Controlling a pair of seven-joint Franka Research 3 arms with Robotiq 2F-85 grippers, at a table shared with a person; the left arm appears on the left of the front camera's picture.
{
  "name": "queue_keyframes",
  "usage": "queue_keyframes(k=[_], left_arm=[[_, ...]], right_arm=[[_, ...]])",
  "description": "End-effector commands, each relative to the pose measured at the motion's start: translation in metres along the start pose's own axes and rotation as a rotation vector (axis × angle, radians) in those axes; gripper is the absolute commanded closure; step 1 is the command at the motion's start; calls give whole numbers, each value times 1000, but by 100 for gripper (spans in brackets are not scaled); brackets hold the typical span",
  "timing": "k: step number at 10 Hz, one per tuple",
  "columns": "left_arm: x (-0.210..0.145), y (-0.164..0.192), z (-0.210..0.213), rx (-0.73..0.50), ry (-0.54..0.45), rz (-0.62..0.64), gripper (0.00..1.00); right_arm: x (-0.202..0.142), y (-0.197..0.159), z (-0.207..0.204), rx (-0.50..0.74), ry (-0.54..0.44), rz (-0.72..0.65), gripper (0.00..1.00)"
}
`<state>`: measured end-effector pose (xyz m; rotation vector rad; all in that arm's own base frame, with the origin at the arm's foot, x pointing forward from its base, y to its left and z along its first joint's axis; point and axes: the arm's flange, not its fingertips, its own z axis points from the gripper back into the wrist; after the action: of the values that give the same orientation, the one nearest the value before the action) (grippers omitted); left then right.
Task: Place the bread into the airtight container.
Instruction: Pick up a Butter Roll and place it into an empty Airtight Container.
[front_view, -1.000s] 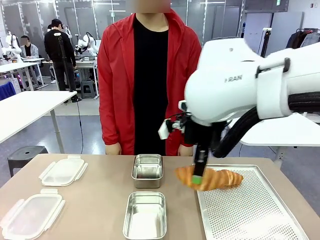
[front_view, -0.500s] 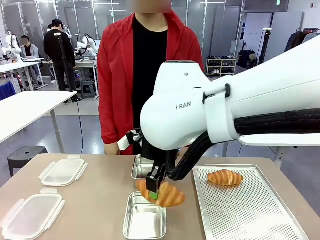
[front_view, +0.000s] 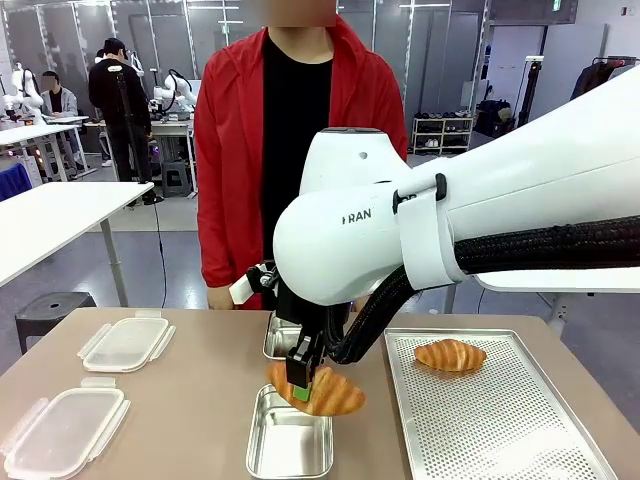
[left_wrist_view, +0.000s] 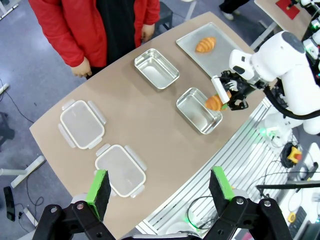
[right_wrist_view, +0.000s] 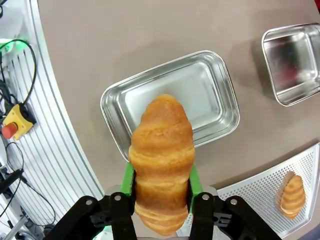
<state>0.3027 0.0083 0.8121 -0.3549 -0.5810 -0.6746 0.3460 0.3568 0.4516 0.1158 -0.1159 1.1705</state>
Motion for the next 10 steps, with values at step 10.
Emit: queue_keyframes(k=[10], left_arm=[[1,-1,2,-2,4,-8,0]], right_arm=[[3,5,-66,31,-195,-909,52]])
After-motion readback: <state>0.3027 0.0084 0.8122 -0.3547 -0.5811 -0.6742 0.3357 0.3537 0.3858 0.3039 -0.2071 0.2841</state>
